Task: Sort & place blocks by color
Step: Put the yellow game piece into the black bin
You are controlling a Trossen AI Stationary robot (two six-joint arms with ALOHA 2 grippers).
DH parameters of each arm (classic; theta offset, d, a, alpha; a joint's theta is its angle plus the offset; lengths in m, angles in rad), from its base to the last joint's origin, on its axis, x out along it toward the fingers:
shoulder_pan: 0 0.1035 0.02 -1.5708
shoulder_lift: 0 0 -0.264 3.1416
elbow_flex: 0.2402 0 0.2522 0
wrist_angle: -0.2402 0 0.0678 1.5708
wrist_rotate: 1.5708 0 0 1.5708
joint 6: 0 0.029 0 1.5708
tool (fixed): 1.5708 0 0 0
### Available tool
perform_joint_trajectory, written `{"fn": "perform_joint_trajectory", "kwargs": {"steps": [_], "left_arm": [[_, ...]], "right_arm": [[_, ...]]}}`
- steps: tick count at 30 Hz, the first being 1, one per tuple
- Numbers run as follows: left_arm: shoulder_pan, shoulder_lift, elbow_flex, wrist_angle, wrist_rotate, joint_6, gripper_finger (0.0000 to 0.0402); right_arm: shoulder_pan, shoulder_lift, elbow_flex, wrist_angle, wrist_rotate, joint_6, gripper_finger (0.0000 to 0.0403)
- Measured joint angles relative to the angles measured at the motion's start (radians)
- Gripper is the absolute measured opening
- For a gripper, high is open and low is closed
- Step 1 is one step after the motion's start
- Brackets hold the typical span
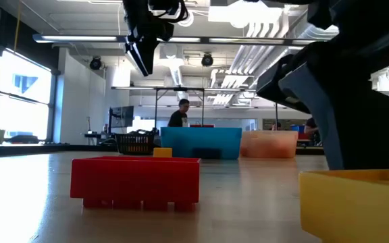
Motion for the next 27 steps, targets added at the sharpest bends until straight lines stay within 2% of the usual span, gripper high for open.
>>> {"fn": "perform_joint_trajectory", "kwargs": {"steps": [4, 9, 15, 21, 27], "left_arm": [[0.000, 0.000, 0.000, -0.004, 0.000, 0.000, 0.0184], [0.001, 0.000, 0.000, -0.017, -0.017, 0.035, 0.0184], [0.018, 0.000, 0.000, -0.025, -0.134, 0.042, 0.0184], [0.052, 0.000, 0.000, -0.015, -0.128, 0.067, 0.0184], [0.099, 0.000, 0.000, -0.014, -0.069, 0.079, 0.0184]], "right_arm": [[0.000, 0.003, 0.001, 0.001, 0.006, 0.029, 0.0183], [-0.003, 0.003, 0.004, -0.001, 0.004, 0.082, 0.0107], [-0.015, 0.003, 0.004, 0.000, -0.002, 0.166, 0.0106], [-0.052, -0.008, 0.004, -0.052, -0.011, 0.164, 0.0106], [-0.130, -0.042, -0.002, -0.146, 0.107, 0.119, 0.0106]]}}
